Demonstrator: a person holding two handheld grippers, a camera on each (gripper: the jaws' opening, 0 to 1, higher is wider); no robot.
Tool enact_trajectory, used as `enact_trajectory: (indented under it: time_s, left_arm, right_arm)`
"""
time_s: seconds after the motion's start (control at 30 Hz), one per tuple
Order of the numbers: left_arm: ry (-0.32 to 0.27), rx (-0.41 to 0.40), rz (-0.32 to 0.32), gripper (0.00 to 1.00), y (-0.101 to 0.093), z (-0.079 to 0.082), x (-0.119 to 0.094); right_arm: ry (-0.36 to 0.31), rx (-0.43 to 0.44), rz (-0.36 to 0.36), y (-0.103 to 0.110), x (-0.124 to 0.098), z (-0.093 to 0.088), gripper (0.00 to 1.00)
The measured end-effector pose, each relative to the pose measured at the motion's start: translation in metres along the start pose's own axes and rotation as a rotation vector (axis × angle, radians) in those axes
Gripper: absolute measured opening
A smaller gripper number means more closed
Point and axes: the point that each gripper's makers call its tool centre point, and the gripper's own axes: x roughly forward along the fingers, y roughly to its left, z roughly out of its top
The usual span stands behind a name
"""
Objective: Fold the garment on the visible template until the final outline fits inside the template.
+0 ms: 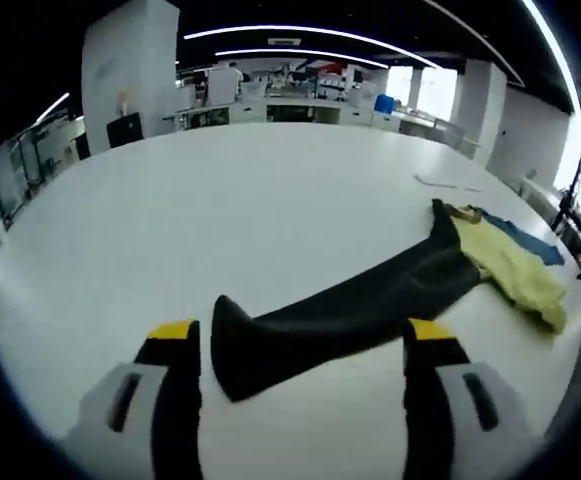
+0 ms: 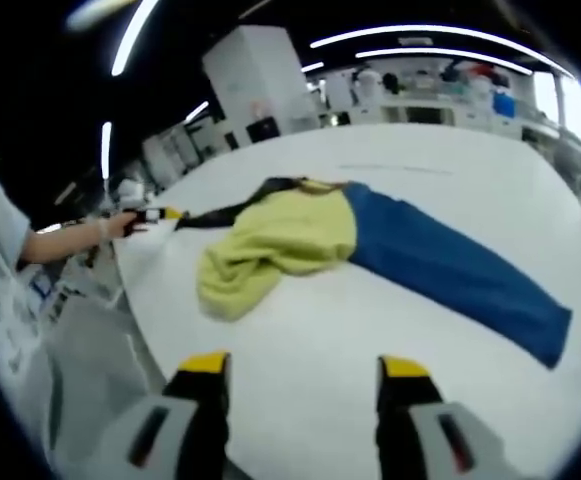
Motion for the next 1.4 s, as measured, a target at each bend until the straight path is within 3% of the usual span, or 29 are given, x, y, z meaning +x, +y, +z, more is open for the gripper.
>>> enact_trajectory:
  time_s: [0.1,0.23,0.33,0.73,0.87,0.97,1.07,1.2,1.27,1.4]
  left_arm:
    - [-0.016,-0.004,-0.047,0.82,-0.029,0.004,-0.009]
    - [-0.036,0.006,-0.081,0.81,-0.042,0.005,-0.014]
    - [-0.066,-0.007,-0.12,0.81,-0.064,0.008,-0.025]
    - [-0.138,-0.041,-0.171,0.8,-0.124,0.006,-0.07]
    - [-0.149,-0.057,-0.166,0.79,-0.143,0.001,-0.088]
    - [-0.158,-0.078,-0.155,0.79,-0.144,-0.004,-0.096]
    - [-0.156,-0.073,-0.145,0.79,-0.165,-0.008,-0.111]
    - [-0.152,-0.078,-0.142,0.79,-0.178,-0.014,-0.122]
    - [-0.143,-0.067,-0.139,0.78,-0.185,-0.017,-0.126]
    - [-0.129,-0.06,-0.142,0.78,-0.195,-0.023,-0.131]
  right_arm:
    - [0.004,-0.042,0.004,0.008,0.003,0.005,0.56]
    - [0.01,-0.097,0.023,0.017,0.009,0.013,0.56]
    - [0.004,-0.128,0.04,0.027,0.014,0.022,0.56]
    - [0.026,-0.298,0.137,0.062,0.042,0.043,0.54]
    - [0.046,-0.421,0.183,0.081,0.057,0.045,0.53]
    - [0.069,-0.517,0.219,0.093,0.068,0.045,0.5]
    - [0.111,-0.703,0.228,0.104,0.08,0.041,0.47]
    - [0.124,-0.858,0.222,0.109,0.094,0.04,0.44]
    - [0.132,-0.978,0.225,0.116,0.098,0.037,0.43]
    - [0.147,-1.108,0.24,0.122,0.105,0.028,0.41]
